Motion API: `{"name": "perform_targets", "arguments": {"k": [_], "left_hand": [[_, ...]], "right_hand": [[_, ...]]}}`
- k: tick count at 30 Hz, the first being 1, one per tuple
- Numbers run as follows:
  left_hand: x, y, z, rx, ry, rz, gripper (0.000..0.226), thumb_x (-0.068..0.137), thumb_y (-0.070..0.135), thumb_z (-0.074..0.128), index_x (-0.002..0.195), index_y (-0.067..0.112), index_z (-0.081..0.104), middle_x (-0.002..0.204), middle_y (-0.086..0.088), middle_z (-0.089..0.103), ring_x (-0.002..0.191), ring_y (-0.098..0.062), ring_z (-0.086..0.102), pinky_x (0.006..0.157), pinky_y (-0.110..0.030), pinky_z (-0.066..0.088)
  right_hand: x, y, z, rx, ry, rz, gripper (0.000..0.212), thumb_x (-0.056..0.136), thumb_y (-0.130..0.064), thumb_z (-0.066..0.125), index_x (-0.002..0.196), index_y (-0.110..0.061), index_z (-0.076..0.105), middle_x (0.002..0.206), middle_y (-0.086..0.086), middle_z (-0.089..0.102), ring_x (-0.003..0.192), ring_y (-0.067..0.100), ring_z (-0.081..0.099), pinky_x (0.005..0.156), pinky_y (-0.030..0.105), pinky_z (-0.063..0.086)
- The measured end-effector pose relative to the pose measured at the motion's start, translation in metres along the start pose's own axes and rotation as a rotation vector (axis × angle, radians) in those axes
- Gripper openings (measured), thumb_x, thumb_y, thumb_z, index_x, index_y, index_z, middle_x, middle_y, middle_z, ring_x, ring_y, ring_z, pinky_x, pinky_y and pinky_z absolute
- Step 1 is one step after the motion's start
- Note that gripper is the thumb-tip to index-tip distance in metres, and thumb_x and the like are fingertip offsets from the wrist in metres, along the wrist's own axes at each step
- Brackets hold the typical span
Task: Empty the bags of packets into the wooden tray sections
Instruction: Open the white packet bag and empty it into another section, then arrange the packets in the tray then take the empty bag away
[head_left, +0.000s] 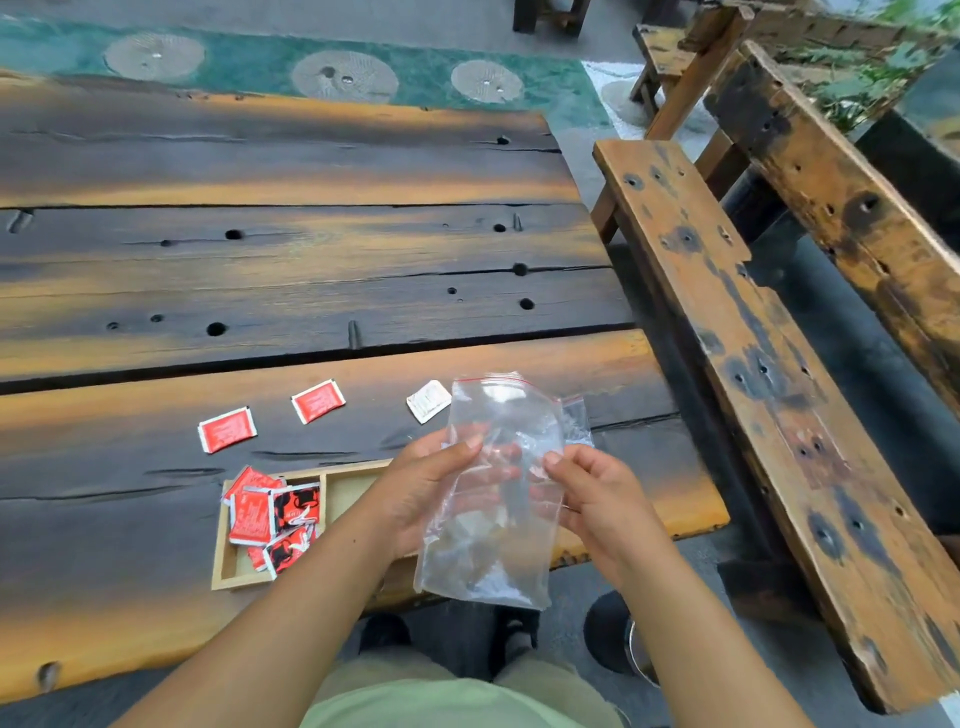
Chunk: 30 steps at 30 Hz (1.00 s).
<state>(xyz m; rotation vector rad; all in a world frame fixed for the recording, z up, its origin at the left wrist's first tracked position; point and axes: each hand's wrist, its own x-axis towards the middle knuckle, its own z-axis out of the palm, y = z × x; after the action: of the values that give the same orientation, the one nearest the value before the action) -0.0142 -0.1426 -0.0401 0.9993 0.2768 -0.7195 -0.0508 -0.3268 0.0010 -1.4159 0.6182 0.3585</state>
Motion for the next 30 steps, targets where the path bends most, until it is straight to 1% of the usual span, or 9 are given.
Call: {"name": "perform_targets", "arguments": {"k": [7,10,12,14,16,20,24,27,30], "left_hand": [[0.053,-0.018,0.033,0.165,0.178,0.012,0.029,0.101,0.016,0.051,0.125,0.0,0.057,0.111,-0.017,0.074,0.1,-0.03,0.073,0.076,-0.034,0.06],[0.074,-0.026,0.047,0.253,0.28,-0.021,0.026,0.101,0.014,0.052,0.121,0.0,0.062,0.104,-0.017,0.076,0.098,-0.031,0.074,0.077,-0.035,0.06],[0.084,-0.03,0.054,0.334,0.356,-0.031,0.021,0.1,0.015,0.056,0.112,0.004,0.068,0.092,-0.007,0.079,0.086,-0.028,0.074,0.079,-0.038,0.058],[0.093,-0.034,0.062,0.408,0.445,-0.037,0.016,0.098,0.013,0.059,0.105,0.006,0.072,0.065,0.009,0.072,0.064,-0.012,0.066,0.063,-0.028,0.054],[0.103,-0.041,0.068,0.479,0.538,-0.055,0.011,0.096,0.007,0.061,0.096,0.003,0.071,0.053,0.01,0.063,0.05,-0.003,0.06,0.051,-0.024,0.054],[0.126,-0.06,0.065,0.762,0.663,-0.103,0.016,0.092,0.012,0.065,0.077,0.006,0.067,0.069,-0.01,0.068,0.065,-0.026,0.069,0.067,-0.049,0.062],[0.143,-0.063,0.061,1.159,0.665,-0.109,0.022,0.093,0.019,0.058,0.074,0.008,0.058,0.072,-0.013,0.07,0.074,-0.034,0.069,0.067,-0.039,0.058],[0.156,-0.062,0.057,1.448,0.61,-0.197,0.019,0.094,0.02,0.053,0.079,0.009,0.056,0.093,-0.02,0.068,0.093,-0.04,0.063,0.069,-0.034,0.041],[0.165,-0.069,0.055,1.56,0.561,-0.278,0.016,0.095,0.02,0.049,0.084,0.009,0.053,0.1,-0.021,0.066,0.095,-0.041,0.062,0.068,-0.034,0.038]], "right_hand": [[0.068,-0.013,-0.064,-0.089,-0.022,0.049,0.016,0.094,-0.007,0.064,0.079,-0.009,0.06,0.08,0.007,0.068,0.07,0.017,0.069,0.061,0.026,0.056],[0.096,-0.014,-0.09,-0.17,-0.041,0.077,0.012,0.093,-0.007,0.066,0.083,-0.006,0.061,0.078,0.007,0.066,0.069,0.017,0.067,0.06,0.027,0.056],[0.114,-0.014,-0.103,-0.21,-0.053,0.098,0.013,0.092,-0.006,0.067,0.081,-0.007,0.061,0.079,0.008,0.065,0.069,0.019,0.065,0.06,0.029,0.055],[0.131,-0.013,-0.114,-0.245,-0.055,0.114,0.015,0.092,-0.005,0.067,0.079,-0.008,0.06,0.079,0.01,0.064,0.069,0.021,0.064,0.06,0.03,0.054],[0.145,-0.01,-0.124,-0.321,-0.062,0.106,0.018,0.092,-0.008,0.067,0.076,-0.008,0.059,0.075,0.009,0.063,0.069,0.022,0.064,0.059,0.029,0.053],[0.169,0.008,-0.137,-0.512,-0.114,0.122,0.03,0.089,-0.016,0.068,0.063,-0.016,0.053,0.06,0.006,0.058,0.063,0.02,0.057,0.072,0.038,0.053],[0.191,0.03,-0.139,-0.673,-0.115,0.103,0.035,0.075,-0.034,0.066,0.055,-0.023,0.04,0.06,0.004,0.045,0.061,0.02,0.047,0.068,0.036,0.048],[0.199,0.033,-0.135,-0.79,-0.103,0.083,0.032,0.086,-0.026,0.066,0.063,-0.02,0.045,0.063,0.002,0.049,0.062,0.02,0.048,0.061,0.03,0.038],[0.208,0.038,-0.133,-0.858,-0.08,0.081,0.023,0.089,-0.023,0.065,0.07,-0.017,0.053,0.064,-0.002,0.054,0.066,0.019,0.052,0.059,0.029,0.037]]}}
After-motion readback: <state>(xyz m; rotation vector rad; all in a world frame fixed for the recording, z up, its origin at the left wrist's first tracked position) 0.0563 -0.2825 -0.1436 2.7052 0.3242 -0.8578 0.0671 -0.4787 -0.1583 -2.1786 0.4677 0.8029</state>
